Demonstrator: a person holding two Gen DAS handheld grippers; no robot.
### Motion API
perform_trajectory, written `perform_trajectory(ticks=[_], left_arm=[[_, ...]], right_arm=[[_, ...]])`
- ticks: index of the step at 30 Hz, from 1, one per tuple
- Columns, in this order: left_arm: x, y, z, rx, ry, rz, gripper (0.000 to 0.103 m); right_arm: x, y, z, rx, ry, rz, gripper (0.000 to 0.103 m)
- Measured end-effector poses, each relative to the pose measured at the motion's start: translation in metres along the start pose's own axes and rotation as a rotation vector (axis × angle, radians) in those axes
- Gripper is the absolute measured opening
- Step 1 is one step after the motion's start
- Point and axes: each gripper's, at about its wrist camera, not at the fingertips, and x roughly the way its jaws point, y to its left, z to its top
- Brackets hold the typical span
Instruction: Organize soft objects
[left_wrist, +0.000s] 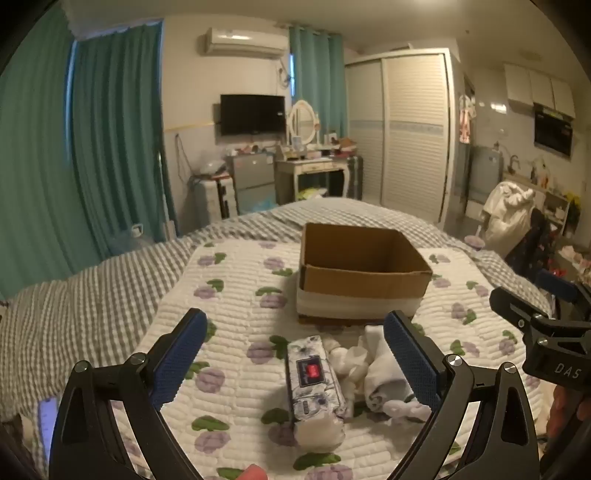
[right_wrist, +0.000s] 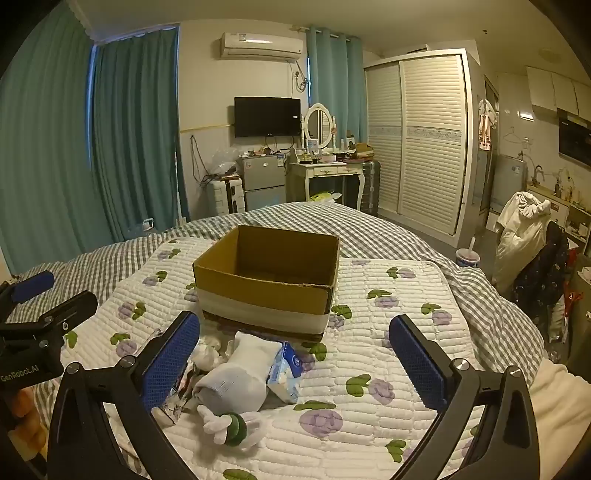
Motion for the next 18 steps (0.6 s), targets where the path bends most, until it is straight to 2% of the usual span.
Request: perform_trajectory(ticks=[18], left_arm=[[-0.0004, -0.0014, 0.0016, 0.014, 0.004, 0.011, 0.098]], right_arm=[[-0.0008, -0.0004, -0.0011, 0.004, -0.001, -0.002, 0.103]])
